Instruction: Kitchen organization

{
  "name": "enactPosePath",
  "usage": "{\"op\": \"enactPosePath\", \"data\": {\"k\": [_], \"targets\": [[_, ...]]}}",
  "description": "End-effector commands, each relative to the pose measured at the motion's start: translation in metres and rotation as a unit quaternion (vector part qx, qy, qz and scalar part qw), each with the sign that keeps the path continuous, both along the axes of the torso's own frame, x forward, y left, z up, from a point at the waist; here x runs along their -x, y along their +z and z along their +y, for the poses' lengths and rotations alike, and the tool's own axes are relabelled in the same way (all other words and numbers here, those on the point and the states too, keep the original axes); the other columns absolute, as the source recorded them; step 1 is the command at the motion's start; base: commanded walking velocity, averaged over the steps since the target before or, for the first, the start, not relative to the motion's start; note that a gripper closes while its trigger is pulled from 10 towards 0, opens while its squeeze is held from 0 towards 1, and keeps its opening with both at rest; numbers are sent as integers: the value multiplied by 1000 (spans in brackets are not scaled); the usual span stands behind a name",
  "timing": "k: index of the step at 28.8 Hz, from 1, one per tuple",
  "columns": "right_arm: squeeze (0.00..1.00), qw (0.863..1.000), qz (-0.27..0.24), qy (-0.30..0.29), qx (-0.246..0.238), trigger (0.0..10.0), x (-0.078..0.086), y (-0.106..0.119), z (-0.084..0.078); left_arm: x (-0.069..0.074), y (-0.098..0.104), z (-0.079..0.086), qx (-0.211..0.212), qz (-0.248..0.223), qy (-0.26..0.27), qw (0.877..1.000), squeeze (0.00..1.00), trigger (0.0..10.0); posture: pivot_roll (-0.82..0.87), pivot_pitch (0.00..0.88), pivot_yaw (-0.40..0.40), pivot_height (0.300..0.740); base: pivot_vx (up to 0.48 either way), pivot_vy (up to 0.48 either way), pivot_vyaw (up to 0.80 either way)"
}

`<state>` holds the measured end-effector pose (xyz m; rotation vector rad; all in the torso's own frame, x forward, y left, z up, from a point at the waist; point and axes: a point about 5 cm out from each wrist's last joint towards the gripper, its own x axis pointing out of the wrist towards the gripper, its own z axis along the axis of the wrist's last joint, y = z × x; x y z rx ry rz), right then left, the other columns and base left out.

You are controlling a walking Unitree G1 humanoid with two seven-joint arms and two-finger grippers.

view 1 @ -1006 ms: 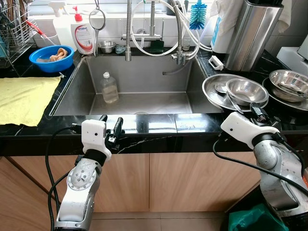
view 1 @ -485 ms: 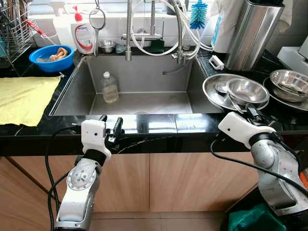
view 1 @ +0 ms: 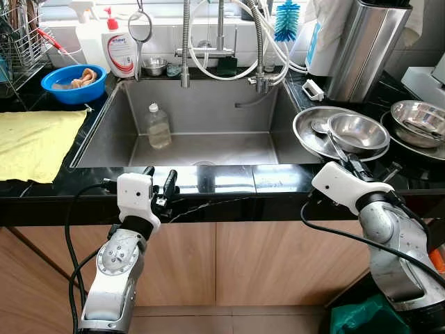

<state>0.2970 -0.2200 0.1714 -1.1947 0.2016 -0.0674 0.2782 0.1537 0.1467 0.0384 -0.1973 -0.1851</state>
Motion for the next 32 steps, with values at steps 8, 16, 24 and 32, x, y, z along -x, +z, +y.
{"op": "enactPosePath", "data": {"k": [8,16,24,32], "targets": [[0,1000,-6,11,-10,0,-4,5,7,-3,-2,8,-3,10,10,1000,0,10000,-85,30,-11,706,0,0,0],[0,999,-32,25,-15,10000,-7,12,13,-3,-2,8,-4,7,11,1000,0,10000,-83,10,-11,706,0,0,0],[0,993,-85,36,-67,10000,-13,26,22,-3,-3,7,-3,7,9,1000,0,10000,-90,0,-17,706,0,0,0],[0,953,-67,131,-264,10000,-51,36,75,-10,-2,0,3,0,6,1000,0,10000,-88,0,-25,706,0,0,0]]}}
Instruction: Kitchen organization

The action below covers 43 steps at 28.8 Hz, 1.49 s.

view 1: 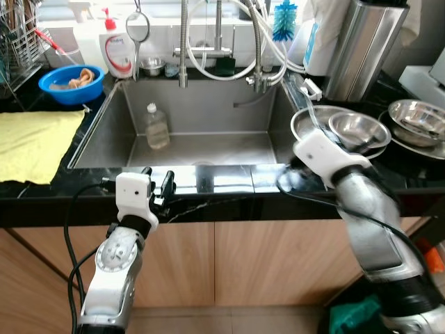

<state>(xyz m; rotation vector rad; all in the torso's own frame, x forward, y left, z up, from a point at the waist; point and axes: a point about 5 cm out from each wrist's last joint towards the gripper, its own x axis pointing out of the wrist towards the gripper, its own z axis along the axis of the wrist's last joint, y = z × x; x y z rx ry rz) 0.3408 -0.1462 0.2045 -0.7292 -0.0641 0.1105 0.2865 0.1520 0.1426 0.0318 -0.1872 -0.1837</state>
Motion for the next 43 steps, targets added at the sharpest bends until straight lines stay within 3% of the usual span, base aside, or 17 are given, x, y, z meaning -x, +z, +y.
{"op": "enactPosePath", "data": {"k": [1,3,5,6,7,9,11,25,26,27,28,33,34,40,43], "targets": [[0,999,10,17,-44,10000,-10,4,6,-2,3,2,0,-7,5,1000,0,10000,-83,0,-26,706,0,0,0],[0,991,67,56,-100,10000,-15,-4,21,-1,2,2,0,-7,6,1000,0,10000,-82,0,-27,706,0,0,0],[0,985,84,58,-142,10000,-19,-7,27,-1,2,2,0,-7,7,1000,0,10000,-77,0,-29,706,0,0,0],[0,973,109,71,-191,10000,-25,-13,37,0,1,3,0,-7,7,1000,0,10000,-68,0,-31,706,0,0,0],[0,967,132,83,-202,10000,-29,-20,41,0,0,3,-1,-7,8,1000,0,10000,-63,0,-31,706,0,0,0],[0,965,155,89,-194,10000,-34,-30,42,0,0,3,-2,-6,9,1000,0,10000,-57,0,-29,706,0,0,0],[0,966,168,44,-191,10000,-43,-42,29,0,3,4,-3,-9,9,1000,0,10000,-40,0,-29,706,0,0,0],[0,960,173,13,-218,10000,-57,-42,19,-1,4,8,-8,-10,13,1000,0,10000,-35,0,-19,706,0,0,0],[659,960,173,14,-220,10000,-57,-42,19,-1,4,8,-8,-9,13,1000,0,10000,-35,0,-19,706,0,0,0],[659,960,173,14,-220,10000,-57,-42,19,-1,4,8,-8,-9,13,1000,0,10000,-35,0,-19,706,0,0,0],[1000,958,173,14,-227,10000,-58,-43,19,-1,4,8,-9,-9,13,1000,0,10000,-35,0,-19,706,0,0,0],[984,958,168,18,-230,10000,-58,-43,21,0,4,10,-9,-8,16,1000,0,10000,-33,0,-20,706,0,0,0],[0,959,156,34,-234,10000,-58,-40,25,0,4,10,-9,-8,17,1000,0,10000,-30,0,-22,706,0,0,0],[0,965,115,26,-234,10000,-58,-30,20,1,3,10,-8,-7,21,1000,0,10000,-37,0,-26,706,0,0,0],[0,965,63,37,-251,10000,-56,-8,15,2,2,10,-8,-8,22,1000,0,10000,-39,0,-28,706,0,0,0]]}}
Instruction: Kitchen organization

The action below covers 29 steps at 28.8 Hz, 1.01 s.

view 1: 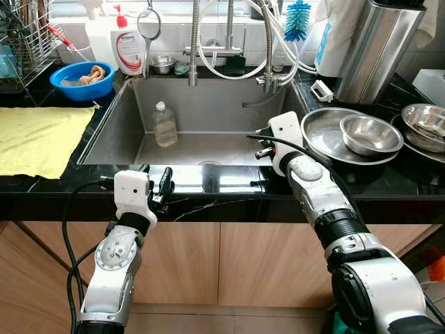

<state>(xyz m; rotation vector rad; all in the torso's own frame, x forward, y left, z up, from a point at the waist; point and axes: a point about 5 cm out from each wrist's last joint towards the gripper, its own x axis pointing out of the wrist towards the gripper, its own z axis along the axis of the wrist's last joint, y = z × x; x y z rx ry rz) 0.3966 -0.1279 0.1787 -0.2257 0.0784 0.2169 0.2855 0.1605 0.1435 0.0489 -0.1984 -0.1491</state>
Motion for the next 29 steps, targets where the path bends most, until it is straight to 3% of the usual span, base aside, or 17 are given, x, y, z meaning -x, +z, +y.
{"op": "enactPosePath", "data": {"k": [1,5,8,9,10,20,25,29], "targets": [[0,999,-52,-5,-11,10000,1,25,-6,1,2,2,-2,-3,6,1000,0,10000,-41,0,-28,706,0,0,0],[0,986,-165,-14,-16,10000,12,59,-13,-4,17,7,1,-33,26,999,0,10000,-48,0,-30,706,0,0,0],[0,980,-198,0,-21,10000,20,62,-10,-6,23,9,3,-45,36,998,0,10000,-53,0,-33,706,0,0,0],[0,976,-213,13,-47,10000,28,61,-5,-7,26,8,3,-53,39,998,0,10000,-57,0,-34,706,0,0,0],[0,969,-222,19,-103,10000,43,54,-3,-7,28,4,7,-61,42,997,0,10000,-58,0,-37,706,0,0,0],[0,969,-231,-3,-89,10000,95,28,-25,-1,45,2,-2,-98,51,994,0,10000,-81,0,-33,706,0,0,0],[0,973,-209,-14,-99,10000,104,21,-26,0,45,2,4,-98,56,994,0,10000,-77,0,-30,706,0,0,0],[0,970,-210,-20,-123,10000,100,29,-22,-2,48,-1,8,-101,52,993,0,10000,-79,0,-28,706,0,0,0]]}}
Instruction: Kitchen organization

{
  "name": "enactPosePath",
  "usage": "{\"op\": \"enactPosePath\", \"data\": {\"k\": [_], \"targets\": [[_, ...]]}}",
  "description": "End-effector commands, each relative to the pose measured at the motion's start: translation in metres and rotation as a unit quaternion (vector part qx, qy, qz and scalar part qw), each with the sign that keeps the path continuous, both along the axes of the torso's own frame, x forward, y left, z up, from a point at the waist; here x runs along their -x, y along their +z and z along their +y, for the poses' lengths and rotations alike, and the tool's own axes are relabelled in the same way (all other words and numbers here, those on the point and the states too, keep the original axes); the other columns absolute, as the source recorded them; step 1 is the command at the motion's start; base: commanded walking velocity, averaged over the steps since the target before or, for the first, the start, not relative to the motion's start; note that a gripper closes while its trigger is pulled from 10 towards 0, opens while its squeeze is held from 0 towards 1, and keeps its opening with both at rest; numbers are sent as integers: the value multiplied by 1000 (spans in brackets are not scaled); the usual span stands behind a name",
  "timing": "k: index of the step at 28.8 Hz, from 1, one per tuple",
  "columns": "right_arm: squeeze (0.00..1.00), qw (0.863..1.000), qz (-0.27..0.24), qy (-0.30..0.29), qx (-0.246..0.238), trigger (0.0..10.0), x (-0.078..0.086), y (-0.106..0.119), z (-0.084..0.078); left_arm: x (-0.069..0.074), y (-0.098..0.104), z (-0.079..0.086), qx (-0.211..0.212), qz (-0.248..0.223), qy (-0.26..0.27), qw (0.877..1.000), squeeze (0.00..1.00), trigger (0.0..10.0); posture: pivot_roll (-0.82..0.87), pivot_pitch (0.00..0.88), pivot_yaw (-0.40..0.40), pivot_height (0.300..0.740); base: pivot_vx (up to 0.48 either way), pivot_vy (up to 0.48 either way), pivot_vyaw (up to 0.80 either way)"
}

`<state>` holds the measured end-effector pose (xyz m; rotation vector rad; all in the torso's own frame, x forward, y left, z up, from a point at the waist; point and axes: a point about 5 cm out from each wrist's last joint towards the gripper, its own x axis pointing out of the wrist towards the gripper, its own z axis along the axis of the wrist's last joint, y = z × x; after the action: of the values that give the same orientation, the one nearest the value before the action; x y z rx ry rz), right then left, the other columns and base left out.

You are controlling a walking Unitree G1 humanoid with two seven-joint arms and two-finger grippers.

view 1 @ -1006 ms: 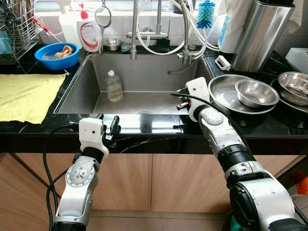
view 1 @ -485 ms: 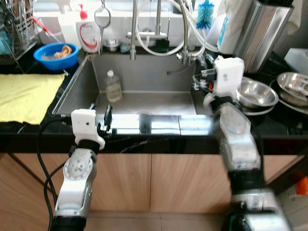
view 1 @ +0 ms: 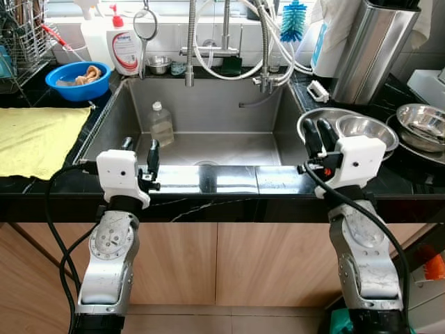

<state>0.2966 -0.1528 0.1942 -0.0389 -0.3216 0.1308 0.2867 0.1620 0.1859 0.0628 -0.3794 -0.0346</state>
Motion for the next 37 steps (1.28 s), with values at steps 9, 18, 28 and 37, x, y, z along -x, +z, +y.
{"op": "enactPosePath", "data": {"k": [9,18,28,37], "targets": [[0,995,-35,2,-90,10000,-8,36,3,-3,8,-5,2,-11,-9,1000,0,10000,-81,0,-25,706,27,0,-319],[0,997,-28,10,-77,10000,-10,38,8,-3,5,-6,4,-6,-12,1000,0,10000,-77,0,-28,706,257,0,-167],[0,997,-26,7,-79,10000,-13,39,6,-3,4,-8,4,-6,-19,1000,0,10000,-79,0,-27,706,266,0,0],[0,997,-23,9,-72,10000,-12,39,5,-3,3,-9,7,-5,-20,1000,0,10000,-82,0,-31,706,217,0,0]]}}
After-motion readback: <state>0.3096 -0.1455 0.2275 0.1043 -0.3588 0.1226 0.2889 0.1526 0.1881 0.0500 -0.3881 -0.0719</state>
